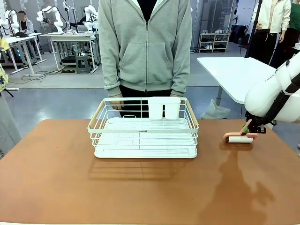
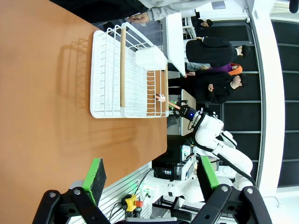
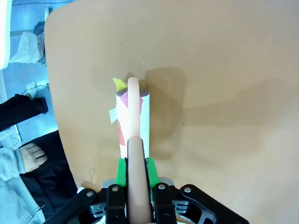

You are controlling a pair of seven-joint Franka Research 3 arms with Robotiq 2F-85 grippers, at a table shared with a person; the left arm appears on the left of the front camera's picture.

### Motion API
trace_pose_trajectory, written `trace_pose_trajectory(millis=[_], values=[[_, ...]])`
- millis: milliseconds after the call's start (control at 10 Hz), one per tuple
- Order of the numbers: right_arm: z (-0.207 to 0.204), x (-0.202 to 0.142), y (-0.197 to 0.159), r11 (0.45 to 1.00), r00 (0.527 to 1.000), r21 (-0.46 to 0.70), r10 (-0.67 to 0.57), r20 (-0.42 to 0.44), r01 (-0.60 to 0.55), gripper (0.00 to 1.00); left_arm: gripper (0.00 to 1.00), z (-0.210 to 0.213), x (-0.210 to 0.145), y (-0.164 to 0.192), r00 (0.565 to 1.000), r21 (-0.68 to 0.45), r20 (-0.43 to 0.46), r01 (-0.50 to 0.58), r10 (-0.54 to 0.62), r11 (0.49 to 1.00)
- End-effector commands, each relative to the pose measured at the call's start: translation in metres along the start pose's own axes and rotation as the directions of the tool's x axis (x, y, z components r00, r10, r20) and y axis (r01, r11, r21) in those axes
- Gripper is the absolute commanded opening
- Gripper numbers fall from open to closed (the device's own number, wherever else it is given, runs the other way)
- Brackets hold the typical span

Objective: Clean the table.
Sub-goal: Place the Lint Roller down when the Dish drying rack is positioned in the middle of the table.

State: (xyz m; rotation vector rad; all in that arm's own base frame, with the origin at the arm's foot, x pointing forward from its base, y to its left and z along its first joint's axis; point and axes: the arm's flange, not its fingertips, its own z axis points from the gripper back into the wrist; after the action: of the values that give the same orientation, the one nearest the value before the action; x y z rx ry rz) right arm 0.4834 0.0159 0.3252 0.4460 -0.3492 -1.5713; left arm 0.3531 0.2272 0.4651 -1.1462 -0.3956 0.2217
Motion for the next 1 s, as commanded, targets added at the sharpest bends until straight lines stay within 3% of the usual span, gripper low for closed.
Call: trace_pose_trajectory(millis=[0,100,200,300,900], values=[[0.001,-0.006,-0.003,0.998,0.999,0.052,-0.033,0.008,0.032,0.46,1.0,0.003,0.0,-0.001,1.0,-0.011,0.006,0.01,-0.01,1.0],[0.003,-0.006,-0.004,0.998,1.0,0.045,-0.032,0.001,0.031,0.63,1.0,0.003,0.0,-0.001,1.0,-0.011,0.006,0.01,-0.01,1.0],[0.008,-0.006,-0.006,0.999,0.999,0.03,-0.04,0.008,0.039,0.89,1.0,0.003,0.0,-0.001,1.0,-0.011,0.006,0.01,-0.01,1.0],[0.011,-0.004,-0.008,0.998,0.999,0.016,-0.054,0.0,0.054,1.0,1.0,0.003,0.0,-0.001,1.0,-0.011,0.006,0.01,-0.01,1.0],[0.058,-0.008,-0.017,0.994,1.0,-0.108,0.001,0.014,0.001,1.0,1.0,0.003,0.0,-0.001,1.0,-0.011,0.006,0.01,-0.01,1.0]])
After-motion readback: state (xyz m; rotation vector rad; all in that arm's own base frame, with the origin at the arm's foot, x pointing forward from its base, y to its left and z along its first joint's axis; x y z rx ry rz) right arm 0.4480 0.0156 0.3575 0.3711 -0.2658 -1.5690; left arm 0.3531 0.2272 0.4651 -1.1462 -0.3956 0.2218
